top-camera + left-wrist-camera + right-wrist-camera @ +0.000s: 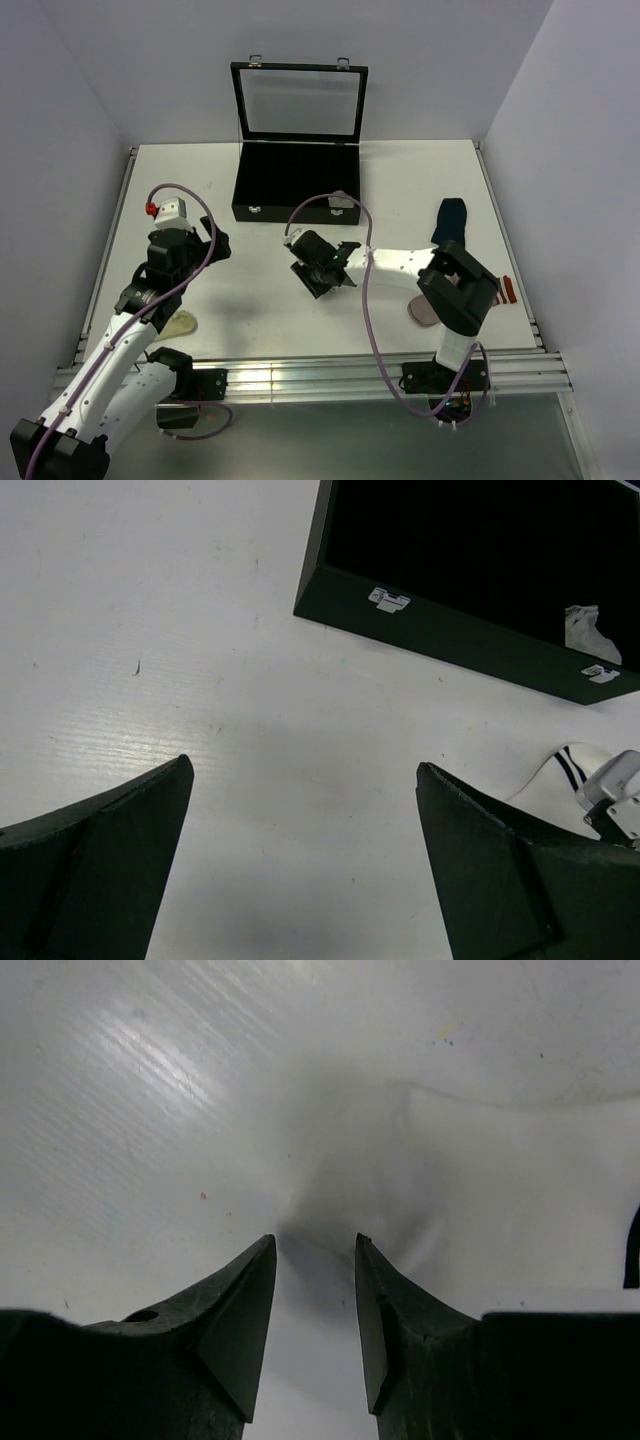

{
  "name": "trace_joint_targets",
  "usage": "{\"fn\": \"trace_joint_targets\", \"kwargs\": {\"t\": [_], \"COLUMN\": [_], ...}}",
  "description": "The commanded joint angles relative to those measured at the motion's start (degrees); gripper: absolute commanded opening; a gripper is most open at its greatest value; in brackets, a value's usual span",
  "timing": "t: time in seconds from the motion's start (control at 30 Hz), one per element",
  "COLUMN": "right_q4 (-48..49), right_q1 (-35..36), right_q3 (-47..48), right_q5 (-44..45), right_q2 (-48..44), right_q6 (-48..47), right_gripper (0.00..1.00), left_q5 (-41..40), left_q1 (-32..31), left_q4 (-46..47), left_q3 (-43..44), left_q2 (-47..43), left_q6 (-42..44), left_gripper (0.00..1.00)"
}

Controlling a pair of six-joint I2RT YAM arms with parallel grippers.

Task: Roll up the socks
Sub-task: Roll the sock at the center of the board.

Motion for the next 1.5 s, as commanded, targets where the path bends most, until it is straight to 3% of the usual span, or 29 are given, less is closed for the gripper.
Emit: {"fn": "trace_joint_targets", "kwargs": {"t": [0.0,0.33,0.43,0.77,1.47], "right_q4": [2.1,1.3,-0.1,-0.1,3.3], "right_q1": [0.4,0.6,0.7,0.7,2.9], "right_q3": [3.6,9.8,11.8,5.1,7.1], "right_q5": [0.4,-2.3,0.5,3.9,3.4], "right_q2": [3.4,6.6,5.9,1.7,5.8], "right_q6": [-0.5,0.3,-0.1,-3.0,-3.4], "right_gripper": [0.45,0.44,0.44,0.44,0.44], "left_q5": [-1.3,-1.2,-1.1,-0.4,0.8], "left_q1": [0.1,0.1,0.1,0.1,0.1], "left_q4": [1.0,1.2,1.2,1.4,1.9], "left_q3": [1.0,1.0,1.1,1.1,1.2], "left_q2": [-0.8,-0.5,0.0,1.1,2.7], "left_q6": [0.2,0.0,0.0,-0.2,-0.2], "left_gripper": [0.99,1.00,1.00,0.99,0.99]}}
